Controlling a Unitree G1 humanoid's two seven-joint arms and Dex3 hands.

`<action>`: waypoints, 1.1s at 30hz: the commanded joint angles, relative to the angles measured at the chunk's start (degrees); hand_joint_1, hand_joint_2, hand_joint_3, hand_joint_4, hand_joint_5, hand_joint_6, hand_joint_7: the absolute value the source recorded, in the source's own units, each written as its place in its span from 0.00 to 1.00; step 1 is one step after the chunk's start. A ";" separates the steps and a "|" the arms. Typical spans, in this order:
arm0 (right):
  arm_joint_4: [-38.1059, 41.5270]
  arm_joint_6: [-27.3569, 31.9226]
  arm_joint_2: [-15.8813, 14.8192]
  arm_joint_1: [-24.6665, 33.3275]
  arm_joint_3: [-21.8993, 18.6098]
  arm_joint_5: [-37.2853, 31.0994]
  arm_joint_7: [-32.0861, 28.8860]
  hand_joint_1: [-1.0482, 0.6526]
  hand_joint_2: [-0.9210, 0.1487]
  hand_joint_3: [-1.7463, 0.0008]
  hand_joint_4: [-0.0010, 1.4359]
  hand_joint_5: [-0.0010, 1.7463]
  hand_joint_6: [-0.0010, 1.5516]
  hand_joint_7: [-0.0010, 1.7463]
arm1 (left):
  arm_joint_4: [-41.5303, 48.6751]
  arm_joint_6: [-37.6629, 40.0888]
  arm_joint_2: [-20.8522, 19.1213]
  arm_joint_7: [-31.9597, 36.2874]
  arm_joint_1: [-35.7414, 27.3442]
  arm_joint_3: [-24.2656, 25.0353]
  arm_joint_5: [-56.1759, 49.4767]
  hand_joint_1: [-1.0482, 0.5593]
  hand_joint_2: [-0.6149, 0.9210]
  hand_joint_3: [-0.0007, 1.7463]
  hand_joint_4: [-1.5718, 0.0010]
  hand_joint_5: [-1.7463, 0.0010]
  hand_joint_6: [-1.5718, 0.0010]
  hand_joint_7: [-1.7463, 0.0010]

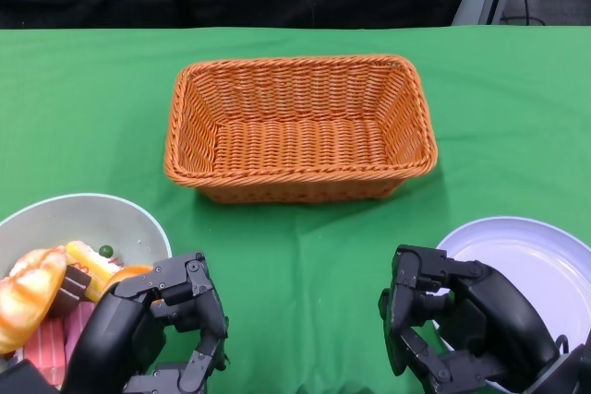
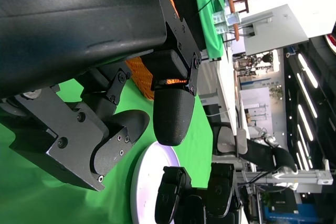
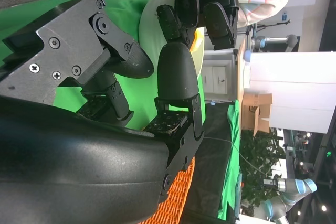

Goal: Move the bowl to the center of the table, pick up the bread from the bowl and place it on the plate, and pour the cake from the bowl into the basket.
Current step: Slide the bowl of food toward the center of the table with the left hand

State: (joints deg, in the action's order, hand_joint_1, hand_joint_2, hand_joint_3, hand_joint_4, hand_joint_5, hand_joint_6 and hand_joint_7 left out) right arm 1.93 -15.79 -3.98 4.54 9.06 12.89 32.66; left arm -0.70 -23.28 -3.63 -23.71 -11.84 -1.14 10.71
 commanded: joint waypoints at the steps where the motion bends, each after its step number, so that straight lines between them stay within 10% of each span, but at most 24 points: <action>1: 0.15 -0.27 -0.09 -0.19 -0.24 0.50 -0.20 0.55 0.37 0.30 0.56 1.00 0.43 0.88 | 0.13 -0.83 -0.42 0.40 0.22 0.39 0.47 0.62 0.72 0.73 0.46 0.00 0.51 0.10; 24: 2.00 -1.29 0.18 -0.71 -0.47 -0.01 -0.42 0.56 0.37 0.30 0.55 1.00 0.42 0.88 | -12.25 3.27 -1.40 0.79 -1.81 1.12 3.76 0.63 0.78 0.65 0.43 0.11 0.49 0.24; 29: 2.61 -1.61 0.22 -0.95 -0.48 0.22 -0.04 0.57 0.37 0.30 0.55 1.00 0.42 0.88 | -12.73 3.84 -2.20 0.90 -0.65 2.93 4.46 0.48 0.81 0.44 0.50 0.22 0.49 0.46; 33: 3.07 -2.04 0.33 -1.08 -0.42 0.09 -0.01 0.56 0.37 0.30 0.55 1.00 0.42 0.88 | -12.03 2.04 -3.30 0.28 1.04 5.33 5.15 0.35 0.99 0.09 0.52 0.52 0.46 0.77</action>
State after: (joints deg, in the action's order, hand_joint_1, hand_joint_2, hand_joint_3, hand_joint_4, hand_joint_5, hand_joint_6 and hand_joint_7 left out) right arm 4.58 -16.85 -3.50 3.96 9.01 12.57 32.54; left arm -12.55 -20.15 -5.76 -23.43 -11.54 2.93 15.08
